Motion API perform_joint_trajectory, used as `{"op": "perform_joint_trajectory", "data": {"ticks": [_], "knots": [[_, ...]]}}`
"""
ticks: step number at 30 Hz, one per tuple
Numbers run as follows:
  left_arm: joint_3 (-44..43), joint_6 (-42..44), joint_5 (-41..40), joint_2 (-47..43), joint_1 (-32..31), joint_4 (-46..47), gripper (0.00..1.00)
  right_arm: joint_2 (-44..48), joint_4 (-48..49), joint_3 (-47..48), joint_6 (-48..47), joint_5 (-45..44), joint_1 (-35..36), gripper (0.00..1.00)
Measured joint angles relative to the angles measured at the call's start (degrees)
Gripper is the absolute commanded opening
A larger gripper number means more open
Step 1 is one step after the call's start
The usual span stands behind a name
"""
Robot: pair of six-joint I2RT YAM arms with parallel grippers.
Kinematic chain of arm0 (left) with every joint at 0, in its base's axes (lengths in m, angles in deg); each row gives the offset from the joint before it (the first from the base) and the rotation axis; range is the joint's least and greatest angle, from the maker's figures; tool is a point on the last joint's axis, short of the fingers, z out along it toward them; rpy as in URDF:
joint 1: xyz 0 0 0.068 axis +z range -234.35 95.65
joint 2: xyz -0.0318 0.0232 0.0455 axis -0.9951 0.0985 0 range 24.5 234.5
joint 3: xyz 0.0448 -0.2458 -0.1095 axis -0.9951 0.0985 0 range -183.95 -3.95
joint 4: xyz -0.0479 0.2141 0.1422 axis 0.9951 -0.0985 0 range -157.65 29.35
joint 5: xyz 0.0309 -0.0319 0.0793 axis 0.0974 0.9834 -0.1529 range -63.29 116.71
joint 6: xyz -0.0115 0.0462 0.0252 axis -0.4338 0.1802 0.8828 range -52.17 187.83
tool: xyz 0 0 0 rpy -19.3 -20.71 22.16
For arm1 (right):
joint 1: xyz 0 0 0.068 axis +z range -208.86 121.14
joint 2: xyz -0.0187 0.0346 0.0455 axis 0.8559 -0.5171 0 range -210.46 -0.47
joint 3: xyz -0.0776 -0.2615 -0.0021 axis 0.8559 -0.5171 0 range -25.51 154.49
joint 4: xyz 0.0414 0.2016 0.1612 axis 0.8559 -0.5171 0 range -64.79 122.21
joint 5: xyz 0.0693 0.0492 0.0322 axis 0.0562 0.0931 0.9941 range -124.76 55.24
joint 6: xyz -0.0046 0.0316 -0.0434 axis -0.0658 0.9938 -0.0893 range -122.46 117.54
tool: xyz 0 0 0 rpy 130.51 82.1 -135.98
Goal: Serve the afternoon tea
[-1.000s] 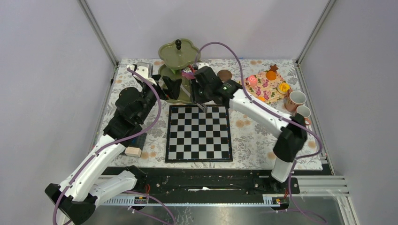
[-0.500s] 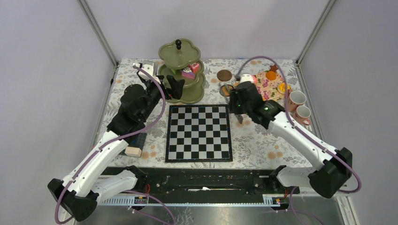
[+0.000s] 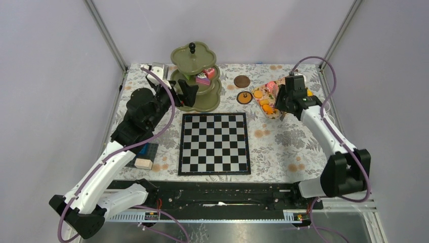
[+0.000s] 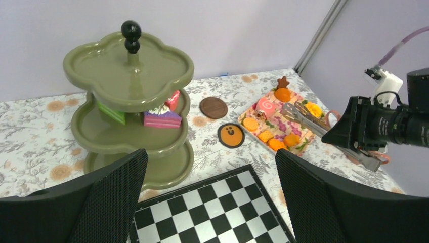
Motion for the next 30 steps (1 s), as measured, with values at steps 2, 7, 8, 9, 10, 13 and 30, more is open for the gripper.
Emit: {"op": "perform_joint_trajectory", "data": {"ticks": [2, 7, 8, 9, 10, 13, 30], "knots": [[2.25, 0.85, -0.79, -0.83, 0.00, 0.94, 0.99, -3.10, 0.61, 1.03, -0.92, 2.08, -1.22, 0.44], [6.36, 2.01, -1.20, -1.33, 0.00, 1.01, 0.99, -7.50, 3.58, 1.49, -4.92, 7.37, -4.44, 0.44], [6.88, 2.12, -1.29, -1.36, 0.00, 1.01, 0.99, -7.80, 4.09, 1.49, -5.16, 8.22, -5.25, 0.44], [7.43, 2.23, -1.40, -1.38, 0.00, 1.05, 0.99, -8.09, 4.72, 1.51, -5.35, 9.51, -6.34, 0.44], [7.76, 2.36, -1.53, -1.40, 0.00, 1.05, 0.99, -8.35, 5.25, 1.60, -5.44, 10.49, -7.37, 0.44], [8.46, 2.51, -1.99, -1.77, 0.00, 1.38, 0.99, -9.75, 6.93, 2.43, -5.05, 14.69, -10.69, 0.45], [9.09, 2.60, -3.21, -3.54, 0.00, 3.15, 0.99, -21.88, 12.50, 9.94, 3.04, 28.35, -15.63, 0.34]]}}
